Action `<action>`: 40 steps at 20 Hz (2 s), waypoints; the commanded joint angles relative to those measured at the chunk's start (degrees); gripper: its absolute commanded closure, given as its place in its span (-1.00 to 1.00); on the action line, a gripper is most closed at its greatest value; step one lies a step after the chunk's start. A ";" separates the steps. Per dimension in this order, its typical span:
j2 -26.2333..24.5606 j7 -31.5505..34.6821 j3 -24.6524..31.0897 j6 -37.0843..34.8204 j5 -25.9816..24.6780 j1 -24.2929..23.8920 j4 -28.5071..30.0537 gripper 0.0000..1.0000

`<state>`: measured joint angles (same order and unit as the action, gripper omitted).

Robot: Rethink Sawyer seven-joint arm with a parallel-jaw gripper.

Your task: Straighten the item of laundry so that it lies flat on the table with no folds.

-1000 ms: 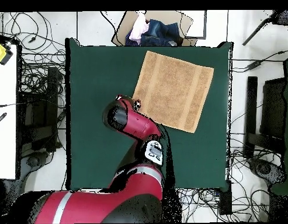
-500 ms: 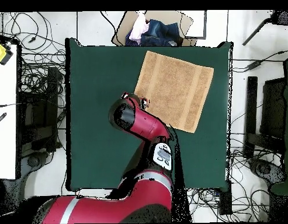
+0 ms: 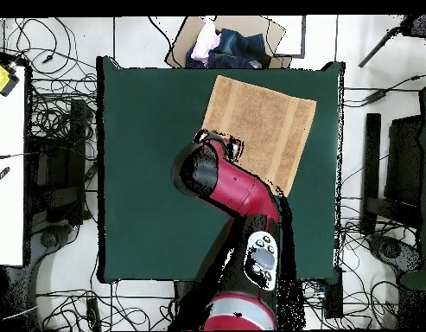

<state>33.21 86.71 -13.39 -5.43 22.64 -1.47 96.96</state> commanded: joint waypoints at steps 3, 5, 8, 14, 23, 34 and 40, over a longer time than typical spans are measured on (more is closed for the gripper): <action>0.64 8.93 1.59 -2.34 -3.67 -1.19 4.34 -1.00; 0.34 9.21 2.07 -1.57 -4.19 -1.54 4.40 -1.00; -0.04 9.59 2.57 -1.56 -4.45 -1.86 4.30 -1.00; -0.19 9.83 3.51 -1.40 -4.71 -2.44 4.58 -1.00; -0.83 9.89 4.61 0.22 -5.35 -3.23 5.14 -1.00; -0.56 8.34 7.80 2.46 -10.35 -8.44 6.02 -1.00; -1.85 6.44 10.17 2.90 -14.64 -11.69 3.61 -1.00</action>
<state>34.03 86.71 -11.71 -5.02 12.35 -10.25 97.52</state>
